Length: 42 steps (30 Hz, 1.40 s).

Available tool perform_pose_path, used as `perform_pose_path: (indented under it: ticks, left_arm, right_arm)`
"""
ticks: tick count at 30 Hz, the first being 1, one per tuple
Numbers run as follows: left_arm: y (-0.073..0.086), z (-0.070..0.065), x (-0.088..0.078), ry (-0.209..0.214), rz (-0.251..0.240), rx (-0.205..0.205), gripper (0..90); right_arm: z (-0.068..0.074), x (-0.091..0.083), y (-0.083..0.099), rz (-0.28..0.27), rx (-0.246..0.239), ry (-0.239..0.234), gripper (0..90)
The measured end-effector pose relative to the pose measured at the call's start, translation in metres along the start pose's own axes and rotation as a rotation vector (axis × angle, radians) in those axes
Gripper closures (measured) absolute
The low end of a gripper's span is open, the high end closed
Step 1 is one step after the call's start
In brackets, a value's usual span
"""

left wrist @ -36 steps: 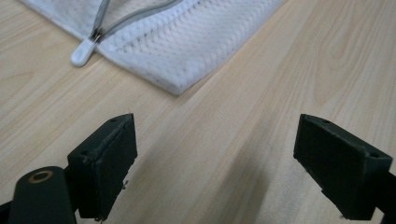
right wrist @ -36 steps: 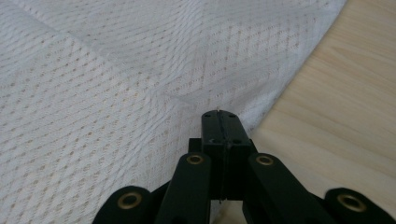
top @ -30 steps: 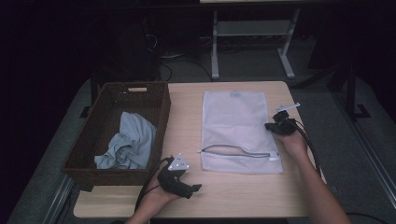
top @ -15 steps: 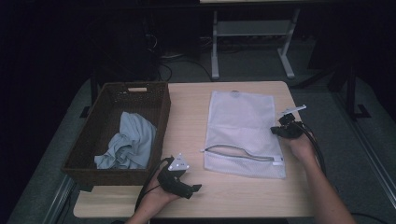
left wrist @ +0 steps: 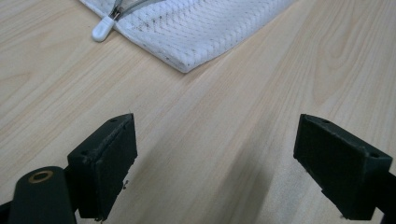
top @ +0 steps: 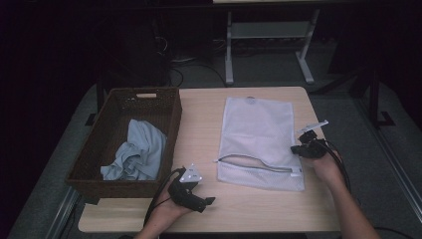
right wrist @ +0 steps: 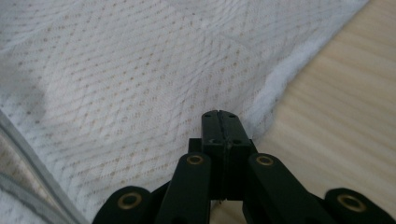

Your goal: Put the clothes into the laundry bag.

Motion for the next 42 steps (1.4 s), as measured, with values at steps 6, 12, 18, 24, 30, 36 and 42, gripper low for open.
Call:
perform_pose_path:
  ticks: [6,12,18,24,30,36,42]
  left_arm:
    - [0.0,0.0,0.0,-0.003,0.0,-0.002,12.8]
    - [0.0,0.0,0.0,-0.002,0.001,0.0,12.7]
    - [-0.001,0.001,0.0,-0.003,-0.004,0.001,12.7]
    - [-0.001,0.0,0.001,-0.002,0.001,0.001,13.3]
    - [-0.001,0.001,0.0,-0.004,0.0,0.003,13.6]
    - [-0.001,0.001,-0.001,-0.007,-0.002,0.007,13.7]
    - [-0.001,0.001,-0.002,-0.01,-0.008,0.008,13.7]
  right_arm:
    - [-0.006,-0.008,0.012,0.0,0.016,-0.002,89.2]
    - [-0.018,-0.019,0.027,0.012,0.037,0.02,89.2]
    - [-0.029,-0.026,0.037,0.005,0.053,0.037,89.2]
    - [-0.04,-0.034,0.049,0.005,0.079,0.051,89.2]
    - [-0.052,-0.04,0.058,0.02,0.101,0.079,89.2]
    - [-0.061,-0.046,0.065,0.038,0.121,0.115,89.2]
    - [-0.075,-0.052,0.074,0.048,0.16,0.155,89.2]
Point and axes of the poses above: each handheld gripper's, and its own axes: x roughly forward along the jaws, y roughly out of its underside, z roughly to its left, the point moved 8 cm from there along x, roughly forward along the jaws, and after that the axes turned 1 degree about y, right-handed, at the moved point
